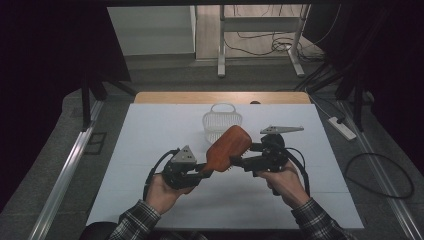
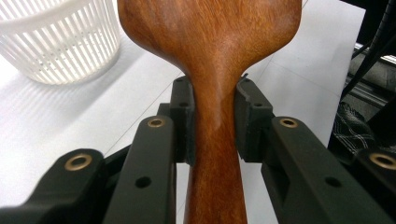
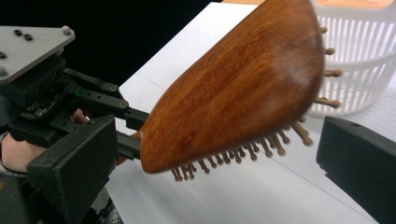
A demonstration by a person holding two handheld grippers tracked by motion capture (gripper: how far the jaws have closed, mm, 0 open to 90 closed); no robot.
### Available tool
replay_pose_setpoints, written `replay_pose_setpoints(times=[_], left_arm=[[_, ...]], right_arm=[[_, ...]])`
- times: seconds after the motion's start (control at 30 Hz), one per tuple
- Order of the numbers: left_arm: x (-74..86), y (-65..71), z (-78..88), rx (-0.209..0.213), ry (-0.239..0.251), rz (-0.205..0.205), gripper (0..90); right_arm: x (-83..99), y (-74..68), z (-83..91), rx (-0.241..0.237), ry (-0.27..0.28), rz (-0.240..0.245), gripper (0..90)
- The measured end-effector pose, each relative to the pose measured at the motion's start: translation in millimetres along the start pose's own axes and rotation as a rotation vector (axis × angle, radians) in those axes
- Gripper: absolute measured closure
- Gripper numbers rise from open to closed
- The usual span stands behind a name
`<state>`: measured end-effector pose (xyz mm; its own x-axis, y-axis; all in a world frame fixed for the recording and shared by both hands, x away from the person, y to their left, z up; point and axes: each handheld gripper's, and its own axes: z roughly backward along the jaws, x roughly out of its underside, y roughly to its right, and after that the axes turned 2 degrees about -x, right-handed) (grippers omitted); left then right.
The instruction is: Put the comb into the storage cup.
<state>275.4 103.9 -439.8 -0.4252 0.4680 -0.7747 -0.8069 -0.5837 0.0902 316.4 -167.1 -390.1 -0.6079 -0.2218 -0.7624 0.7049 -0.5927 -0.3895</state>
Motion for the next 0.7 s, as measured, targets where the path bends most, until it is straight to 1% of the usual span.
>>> replay_pose_setpoints(times=[0.1, 0.2, 0.43, 0.5, 0.67, 0.7], left_arm=[[-0.4, 0.4, 0.6, 0.002, 0.006, -0.002, 72.0], [-0.4, 0.6, 1.2, 0.003, 0.01, -0.002, 72.0], [-1.4, 1.9, 2.7, 0.007, 0.026, -0.007, 72.0], [-1.3, 2.4, 2.7, 0.006, 0.026, -0.008, 72.0], [-1.3, 2.8, 2.9, 0.004, 0.031, -0.009, 71.9], [-1.4, 3.1, 3.0, 0.001, 0.033, -0.01, 72.0]], right_arm=[[-1.9, 1.1, -5.1, 0.007, -0.009, -0.016, 0.0], [-3.0, 3.2, -9.5, 0.004, -0.014, -0.03, 0.0], [-5.6, 5.7, -18.2, -0.025, -0.017, -0.069, 0.0], [-6.4, 6.2, -20.3, -0.028, -0.02, -0.072, 0.0], [-7.6, 6.9, -24.1, -0.032, -0.018, -0.086, 3.3], [-8.0, 7.7, -25.6, -0.036, -0.018, -0.097, 5.5]])
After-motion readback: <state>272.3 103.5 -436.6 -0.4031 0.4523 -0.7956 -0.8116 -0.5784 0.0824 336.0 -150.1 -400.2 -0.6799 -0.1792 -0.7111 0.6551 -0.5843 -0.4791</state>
